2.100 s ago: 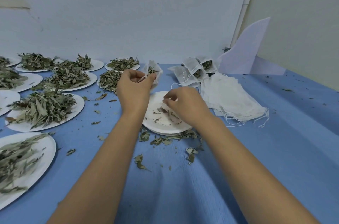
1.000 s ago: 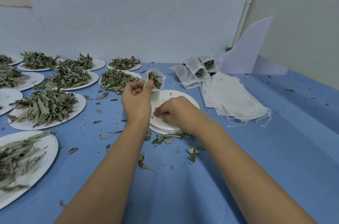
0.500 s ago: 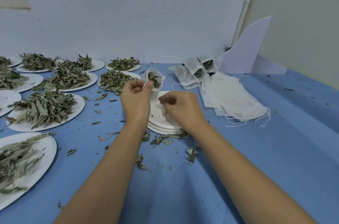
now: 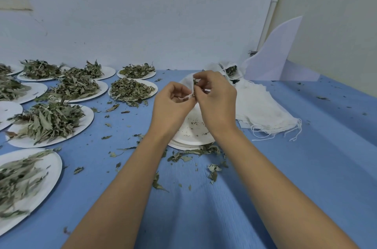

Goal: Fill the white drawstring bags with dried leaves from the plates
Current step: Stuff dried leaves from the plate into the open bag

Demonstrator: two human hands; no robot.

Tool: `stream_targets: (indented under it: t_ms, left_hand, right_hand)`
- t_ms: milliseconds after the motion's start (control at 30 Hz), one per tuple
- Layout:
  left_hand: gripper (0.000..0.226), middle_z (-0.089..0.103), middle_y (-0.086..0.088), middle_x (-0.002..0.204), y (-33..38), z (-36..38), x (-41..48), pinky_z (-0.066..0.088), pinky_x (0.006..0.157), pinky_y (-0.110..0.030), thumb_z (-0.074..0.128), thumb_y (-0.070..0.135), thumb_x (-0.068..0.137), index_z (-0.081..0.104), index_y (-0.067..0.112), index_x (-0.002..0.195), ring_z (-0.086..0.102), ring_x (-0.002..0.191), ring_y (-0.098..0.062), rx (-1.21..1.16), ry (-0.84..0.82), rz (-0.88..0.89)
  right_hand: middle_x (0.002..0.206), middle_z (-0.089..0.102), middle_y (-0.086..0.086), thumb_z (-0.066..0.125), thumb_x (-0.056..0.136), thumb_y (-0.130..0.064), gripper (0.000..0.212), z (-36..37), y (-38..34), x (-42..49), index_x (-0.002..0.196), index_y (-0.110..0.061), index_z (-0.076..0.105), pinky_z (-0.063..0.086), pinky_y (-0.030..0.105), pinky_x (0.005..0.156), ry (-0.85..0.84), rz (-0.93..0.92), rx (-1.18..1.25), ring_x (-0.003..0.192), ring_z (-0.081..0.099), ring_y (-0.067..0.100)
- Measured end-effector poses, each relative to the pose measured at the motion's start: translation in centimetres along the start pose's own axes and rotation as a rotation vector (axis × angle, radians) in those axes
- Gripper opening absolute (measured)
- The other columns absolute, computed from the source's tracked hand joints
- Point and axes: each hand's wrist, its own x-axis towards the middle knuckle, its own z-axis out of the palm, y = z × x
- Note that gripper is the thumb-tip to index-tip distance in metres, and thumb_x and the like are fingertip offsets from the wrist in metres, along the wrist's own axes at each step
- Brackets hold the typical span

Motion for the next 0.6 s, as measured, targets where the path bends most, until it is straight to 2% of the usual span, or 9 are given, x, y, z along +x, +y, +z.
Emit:
stream_targets:
  t_ms: [167, 233, 300, 400, 467, 500, 533, 600]
  left_hand:
    - [0.02, 0.057, 0.007, 0.073, 0.3, 0.3, 0.0, 0.045, 0.063, -0.015, 0.07, 0.005, 0.08, 0.056, 0.019, 0.076, 0.052, 0.062, -0.002, 0.128, -0.008, 0.038]
    - [0.02, 0.057, 0.004, 0.074, 0.4, 0.4, -0.1, 0.045, 0.061, -0.013, 0.07, 0.004, 0.08, 0.056, 0.017, 0.077, 0.054, 0.061, 0.0, 0.064, 0.029, 0.004]
    - [0.02, 0.058, 0.002, 0.075, 0.5, 0.2, 0.1, 0.046, 0.058, -0.009, 0.07, 0.001, 0.08, 0.056, 0.016, 0.078, 0.055, 0.058, 0.005, 0.003, 0.075, -0.025]
    - [0.021, 0.058, 0.003, 0.073, 0.5, -0.2, 0.5, 0.047, 0.059, -0.012, 0.069, 0.0, 0.08, 0.057, 0.016, 0.079, 0.055, 0.057, 0.003, -0.029, 0.113, -0.051]
    - [0.021, 0.058, 0.004, 0.072, 0.5, -0.3, 0.6, 0.047, 0.058, -0.012, 0.068, -0.001, 0.078, 0.057, 0.017, 0.078, 0.055, 0.057, 0.003, -0.031, 0.108, -0.054]
    - [0.021, 0.058, 0.004, 0.071, 0.5, -0.3, 0.5, 0.047, 0.058, -0.012, 0.068, -0.002, 0.078, 0.058, 0.017, 0.078, 0.055, 0.057, 0.003, -0.026, 0.104, -0.05]
    - [0.022, 0.059, 0.005, 0.07, 0.5, -0.3, 0.5, 0.048, 0.058, -0.012, 0.068, -0.003, 0.077, 0.058, 0.016, 0.078, 0.056, 0.057, 0.003, -0.019, 0.098, -0.044]
    - [0.022, 0.06, 0.005, 0.071, 0.4, -0.3, 0.5, 0.05, 0.062, -0.014, 0.069, -0.002, 0.077, 0.058, 0.017, 0.076, 0.058, 0.061, 0.0, -0.004, 0.083, -0.031]
  right_hand:
    - [0.086, 0.066, 0.003, 0.056, 0.082, 0.002, 0.021, -0.2, -0.5, 0.2, 0.094, -0.01, 0.068, 0.047, 0.021, 0.072, -0.017, 0.038, -0.038, 0.08, 0.06, 0.014]
    - [0.083, 0.067, 0.002, 0.055, 0.088, -0.004, 0.014, -0.3, -0.6, 0.4, 0.093, -0.009, 0.068, 0.046, 0.018, 0.07, -0.108, 0.07, -0.096, 0.077, 0.059, 0.012]
    - [0.076, 0.063, 0.0, 0.048, 0.095, -0.01, 0.02, -0.5, -0.8, 0.7, 0.083, -0.011, 0.063, 0.039, 0.011, 0.06, -0.216, 0.07, -0.14, 0.067, 0.054, 0.007]
    - [0.066, 0.051, -0.004, 0.038, 0.099, -0.012, 0.027, -0.8, -1.2, 1.1, 0.075, -0.012, 0.052, 0.034, 0.016, 0.056, -0.361, 0.032, -0.166, 0.061, 0.045, 0.008]
    - [0.071, 0.052, -0.002, 0.037, 0.099, -0.014, 0.024, -0.8, -1.0, 1.1, 0.079, -0.015, 0.05, 0.029, 0.023, 0.059, -0.433, -0.037, -0.327, 0.072, 0.045, 0.015]
    - [0.08, 0.056, 0.001, 0.038, 0.099, -0.016, 0.022, -0.8, -0.7, 1.1, 0.085, -0.017, 0.055, 0.031, 0.026, 0.065, -0.443, -0.06, -0.415, 0.083, 0.046, 0.017]
    - [0.09, 0.06, 0.003, 0.041, 0.098, -0.019, 0.021, -0.9, -0.4, 1.0, 0.093, -0.019, 0.062, 0.036, 0.029, 0.07, -0.429, -0.065, -0.467, 0.093, 0.047, 0.018]
    - [0.096, 0.066, 0.002, 0.052, 0.093, -0.02, 0.019, -1.2, 0.0, 1.0, 0.103, -0.022, 0.069, 0.045, 0.034, 0.08, -0.358, -0.027, -0.41, 0.105, 0.051, 0.017]
